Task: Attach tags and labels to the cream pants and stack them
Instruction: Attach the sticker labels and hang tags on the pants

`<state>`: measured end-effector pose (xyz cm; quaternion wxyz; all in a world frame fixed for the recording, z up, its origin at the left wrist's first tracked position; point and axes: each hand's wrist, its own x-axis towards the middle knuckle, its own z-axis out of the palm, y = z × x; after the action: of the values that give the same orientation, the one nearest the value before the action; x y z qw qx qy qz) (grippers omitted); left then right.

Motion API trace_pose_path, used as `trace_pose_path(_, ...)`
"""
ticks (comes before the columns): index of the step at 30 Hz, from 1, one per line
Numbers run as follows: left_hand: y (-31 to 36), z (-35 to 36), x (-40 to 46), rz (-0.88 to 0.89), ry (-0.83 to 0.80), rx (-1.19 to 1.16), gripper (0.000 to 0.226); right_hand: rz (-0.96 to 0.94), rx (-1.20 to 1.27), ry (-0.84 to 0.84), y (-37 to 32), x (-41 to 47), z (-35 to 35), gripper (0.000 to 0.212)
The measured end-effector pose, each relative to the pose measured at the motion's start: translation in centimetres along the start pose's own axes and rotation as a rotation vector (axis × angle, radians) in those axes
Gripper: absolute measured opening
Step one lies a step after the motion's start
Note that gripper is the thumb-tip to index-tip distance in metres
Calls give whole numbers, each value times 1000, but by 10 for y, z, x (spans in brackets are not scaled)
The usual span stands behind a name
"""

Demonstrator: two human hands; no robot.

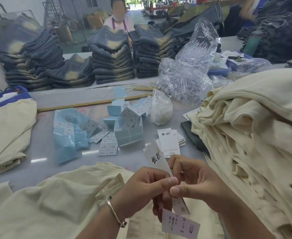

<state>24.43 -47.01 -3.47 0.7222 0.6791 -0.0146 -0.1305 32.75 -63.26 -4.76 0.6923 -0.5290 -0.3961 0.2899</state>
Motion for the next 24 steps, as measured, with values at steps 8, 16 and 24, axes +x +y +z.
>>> trace_pose_path(8, -4, 1, -4, 25, -43, 56, 23, 45, 91, -7, 5, -6, -2, 24)
trace_pose_path(16, -17, -19, -5, -78, 117, 52, 23, 91, -312, 417, 30, 7, -5, 23)
trace_pose_path(24, -27, -42, -4, -171, 267, 32, 37, 309, -430, 869, 114, 69, -59, 24)
